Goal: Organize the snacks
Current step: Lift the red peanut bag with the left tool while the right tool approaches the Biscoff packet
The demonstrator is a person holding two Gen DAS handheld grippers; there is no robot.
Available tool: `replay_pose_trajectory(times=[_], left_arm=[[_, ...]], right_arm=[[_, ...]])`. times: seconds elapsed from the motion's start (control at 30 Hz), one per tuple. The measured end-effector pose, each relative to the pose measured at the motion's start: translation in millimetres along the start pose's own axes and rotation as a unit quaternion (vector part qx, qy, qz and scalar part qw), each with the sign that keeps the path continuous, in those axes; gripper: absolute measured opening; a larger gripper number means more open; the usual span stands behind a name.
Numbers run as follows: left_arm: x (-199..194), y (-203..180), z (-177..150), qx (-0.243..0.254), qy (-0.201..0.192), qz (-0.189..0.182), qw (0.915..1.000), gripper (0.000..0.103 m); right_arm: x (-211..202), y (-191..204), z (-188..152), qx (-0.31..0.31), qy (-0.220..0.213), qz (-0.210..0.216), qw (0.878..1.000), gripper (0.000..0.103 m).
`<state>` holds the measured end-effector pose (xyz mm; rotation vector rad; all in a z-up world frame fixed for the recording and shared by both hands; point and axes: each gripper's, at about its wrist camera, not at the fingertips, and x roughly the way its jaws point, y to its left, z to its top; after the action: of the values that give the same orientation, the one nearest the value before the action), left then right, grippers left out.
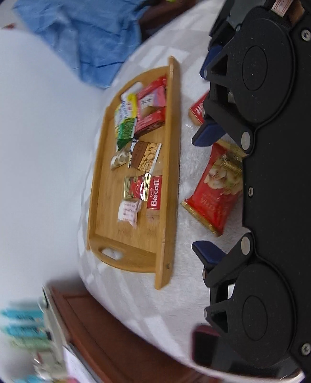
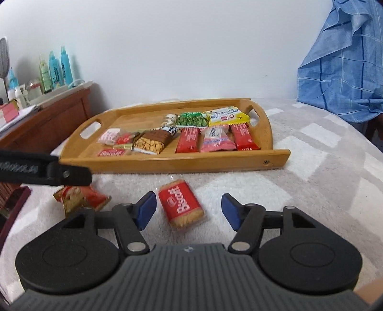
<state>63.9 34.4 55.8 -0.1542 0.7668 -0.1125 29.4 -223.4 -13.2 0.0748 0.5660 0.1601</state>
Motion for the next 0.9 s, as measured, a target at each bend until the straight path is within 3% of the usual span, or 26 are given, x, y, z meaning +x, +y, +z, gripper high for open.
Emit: replay_pose_trajectory(times=[0.07, 0.23, 0.33, 0.47, 0.77, 0.9], left_arm=[[2.9, 2.0, -2.7, -0.023, 0.009, -0.004, 0.9997, 0.070], [21.2, -2.9, -8.2, -0.030, 0.029, 0.010, 0.9991, 0.068], [35.0, -3.8, -9.8, -0.053, 0.046, -0.006, 0.9976, 0.056], [37.7, -9.6, -9.4, -0.053, 0.034, -0.006, 0.9980, 0.049], [24.1, -10.8, -13.4, 0.003, 0.026, -0.018, 0.9995, 0.050], [15.5, -2.8, -16.1, 0.022, 0.023, 0.002, 0.9995, 0.056]], right_arm=[[1.8, -1.4, 3.6, -0.003, -0.003, 0.004, 1.000, 0.075], [3.8, -1.6, 5.0, -0.003, 0.000, 0.022, 1.000, 0.075], [5.9, 2.9, 3.0, -0.012, 0.003, 0.023, 1.000, 0.074], [9.9, 8.2, 1.3, -0.021, 0.005, 0.021, 1.000, 0.073], [12.0, 10.3, -0.3, -0.016, 0.009, 0.022, 1.000, 0.061], [10.6, 11.3, -1.5, -0.016, 0.009, 0.024, 1.000, 0.059]])
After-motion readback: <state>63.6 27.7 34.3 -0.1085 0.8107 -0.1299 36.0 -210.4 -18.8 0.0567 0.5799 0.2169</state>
